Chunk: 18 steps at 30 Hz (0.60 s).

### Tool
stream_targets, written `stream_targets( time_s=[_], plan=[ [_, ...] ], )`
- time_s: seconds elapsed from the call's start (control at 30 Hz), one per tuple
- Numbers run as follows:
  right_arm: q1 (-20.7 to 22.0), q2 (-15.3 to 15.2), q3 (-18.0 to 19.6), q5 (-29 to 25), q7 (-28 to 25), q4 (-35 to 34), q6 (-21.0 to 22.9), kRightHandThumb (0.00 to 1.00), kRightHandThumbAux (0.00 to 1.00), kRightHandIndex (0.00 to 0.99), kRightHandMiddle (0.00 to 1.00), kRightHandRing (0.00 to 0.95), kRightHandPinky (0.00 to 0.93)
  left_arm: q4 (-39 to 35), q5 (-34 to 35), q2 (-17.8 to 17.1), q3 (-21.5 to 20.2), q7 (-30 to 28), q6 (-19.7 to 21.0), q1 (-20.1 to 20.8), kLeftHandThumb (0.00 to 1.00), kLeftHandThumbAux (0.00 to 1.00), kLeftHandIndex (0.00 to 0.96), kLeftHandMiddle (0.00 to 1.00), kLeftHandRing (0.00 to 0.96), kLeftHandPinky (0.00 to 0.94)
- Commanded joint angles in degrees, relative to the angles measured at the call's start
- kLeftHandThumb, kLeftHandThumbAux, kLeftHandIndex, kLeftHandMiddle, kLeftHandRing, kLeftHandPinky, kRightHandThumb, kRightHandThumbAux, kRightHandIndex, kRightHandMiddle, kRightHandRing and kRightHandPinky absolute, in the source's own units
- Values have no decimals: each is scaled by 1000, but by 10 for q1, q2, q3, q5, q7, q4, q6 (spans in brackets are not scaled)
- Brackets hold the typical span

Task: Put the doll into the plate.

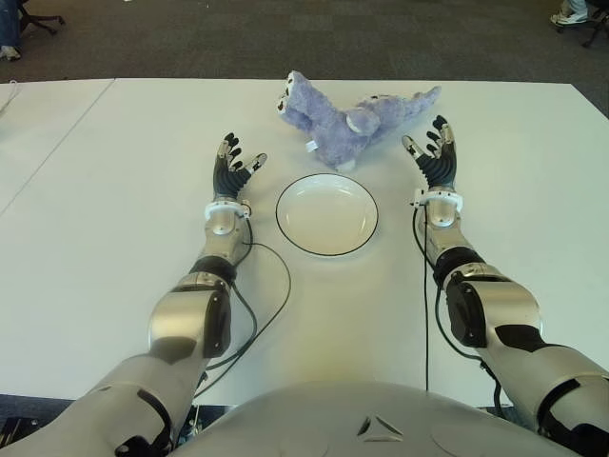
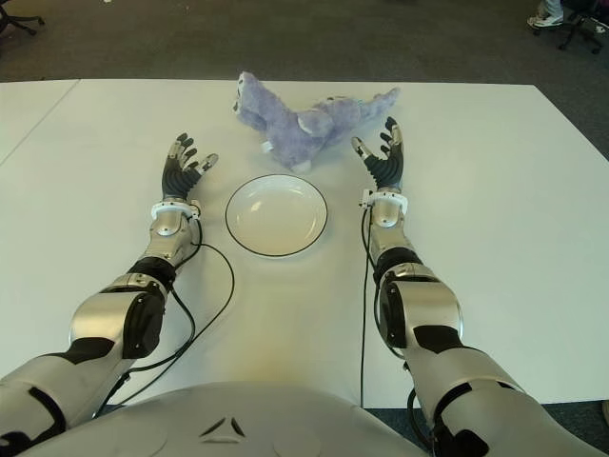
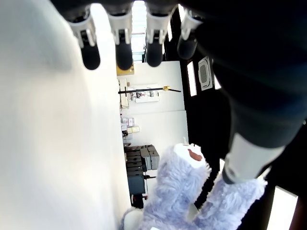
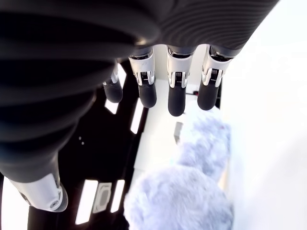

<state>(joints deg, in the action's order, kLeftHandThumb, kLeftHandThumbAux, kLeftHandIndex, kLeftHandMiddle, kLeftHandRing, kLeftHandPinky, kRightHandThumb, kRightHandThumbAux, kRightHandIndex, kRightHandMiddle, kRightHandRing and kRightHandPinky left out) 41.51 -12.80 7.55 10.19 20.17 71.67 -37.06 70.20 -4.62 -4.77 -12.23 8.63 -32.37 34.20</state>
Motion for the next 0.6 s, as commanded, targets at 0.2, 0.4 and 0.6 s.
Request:
stream_targets(
  time_s=[0.2, 0.4, 0.6],
  plan=[
    [35, -28, -13, 9, 3, 10, 23, 291, 596, 0, 71, 83, 91, 80, -4, 32, 2, 9, 96, -122, 39, 702, 76, 118, 115, 126],
    [40, -32, -8, -2, -8, 11, 19, 322, 582, 0, 62, 75, 85, 79, -4, 31, 1, 6, 92, -122, 46, 694, 74, 117, 111, 127],
    [45, -35, -4, -9, -19, 9, 15, 328, 572, 0, 39, 55, 71, 79, -5, 30, 3, 7, 93, -122, 49, 673, 74, 113, 115, 137]
  ],
)
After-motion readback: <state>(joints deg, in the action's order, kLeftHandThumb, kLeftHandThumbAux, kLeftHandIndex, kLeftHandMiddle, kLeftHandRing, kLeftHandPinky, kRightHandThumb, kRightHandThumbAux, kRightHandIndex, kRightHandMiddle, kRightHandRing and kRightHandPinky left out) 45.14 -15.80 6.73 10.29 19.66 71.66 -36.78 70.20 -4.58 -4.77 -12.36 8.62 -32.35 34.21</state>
